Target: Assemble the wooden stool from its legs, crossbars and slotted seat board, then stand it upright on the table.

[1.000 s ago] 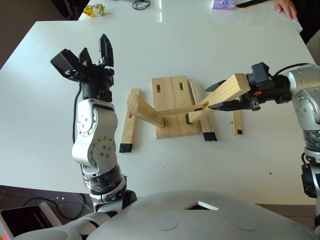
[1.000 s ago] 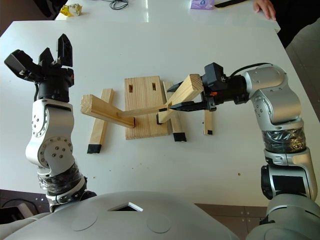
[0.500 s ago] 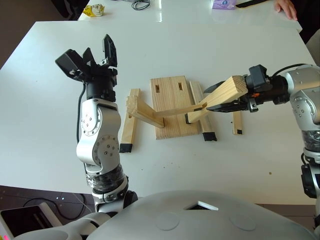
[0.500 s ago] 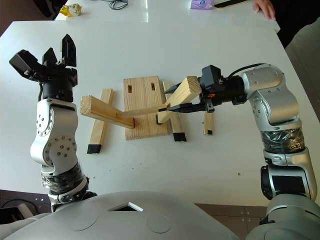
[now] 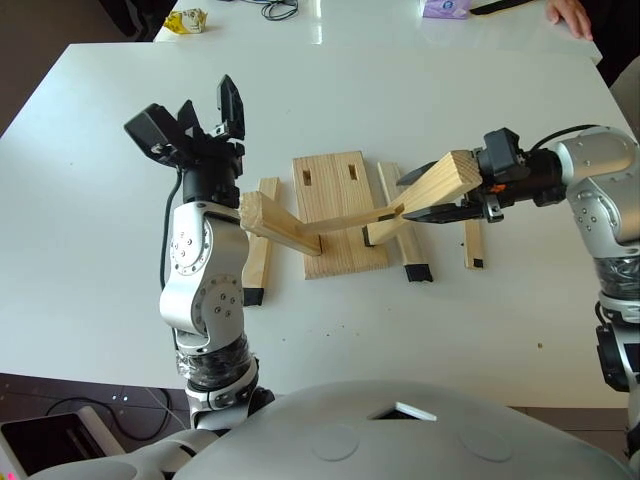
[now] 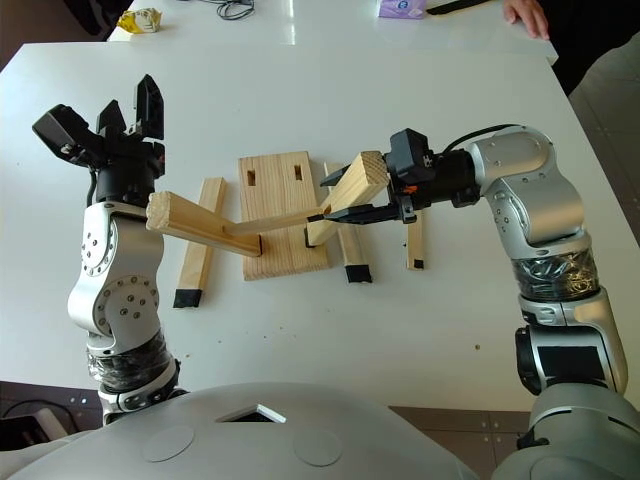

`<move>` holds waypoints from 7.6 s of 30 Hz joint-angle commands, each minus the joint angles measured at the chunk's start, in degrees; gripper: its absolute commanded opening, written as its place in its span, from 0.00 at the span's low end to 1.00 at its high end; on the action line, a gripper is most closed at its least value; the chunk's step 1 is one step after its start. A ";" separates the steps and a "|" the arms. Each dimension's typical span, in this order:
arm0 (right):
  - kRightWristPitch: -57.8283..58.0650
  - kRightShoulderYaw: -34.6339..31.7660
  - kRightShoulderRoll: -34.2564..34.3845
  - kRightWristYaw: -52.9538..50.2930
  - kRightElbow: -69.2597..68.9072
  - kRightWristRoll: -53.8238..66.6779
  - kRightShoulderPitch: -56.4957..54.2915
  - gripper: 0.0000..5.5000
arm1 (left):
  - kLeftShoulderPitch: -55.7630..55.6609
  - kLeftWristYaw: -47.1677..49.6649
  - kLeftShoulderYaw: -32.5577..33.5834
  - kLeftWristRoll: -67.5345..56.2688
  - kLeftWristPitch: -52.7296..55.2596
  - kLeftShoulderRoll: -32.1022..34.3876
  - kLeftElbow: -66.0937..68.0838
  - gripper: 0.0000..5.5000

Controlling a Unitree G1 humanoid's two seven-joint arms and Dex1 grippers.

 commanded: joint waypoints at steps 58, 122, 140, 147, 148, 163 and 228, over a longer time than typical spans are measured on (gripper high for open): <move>22.33 20.08 4.15 -8.42 -8.87 -8.63 -10.72 0.37 | 0.16 -0.54 -16.15 8.12 -8.70 -5.16 8.65 0.68; 23.27 -12.39 22.89 -59.76 -23.55 23.13 -4.64 0.81 | -13.06 2.55 4.30 -37.75 6.47 25.01 -10.69 0.96; 22.44 -11.37 20.41 -64.46 -20.94 26.93 -3.62 0.81 | -10.75 5.18 -0.25 -35.03 2.31 21.95 -9.02 0.96; 21.92 -0.78 20.79 -62.52 -16.78 14.78 3.34 0.81 | 3.35 -0.38 -11.83 -20.67 2.70 18.81 -2.32 0.96; 22.05 -1.53 21.24 -62.58 -16.89 15.33 2.65 0.81 | 3.14 -0.95 -11.40 -20.24 1.95 18.20 -2.18 0.96; 21.57 -21.61 27.43 -71.51 -12.97 36.27 -8.86 0.81 | -2.77 0.26 1.28 -26.50 -1.38 13.47 -3.54 0.96; 19.11 -21.23 24.86 -73.31 -15.61 45.60 -6.44 0.81 | -13.04 3.62 7.05 -42.90 -8.12 17.41 -9.97 0.96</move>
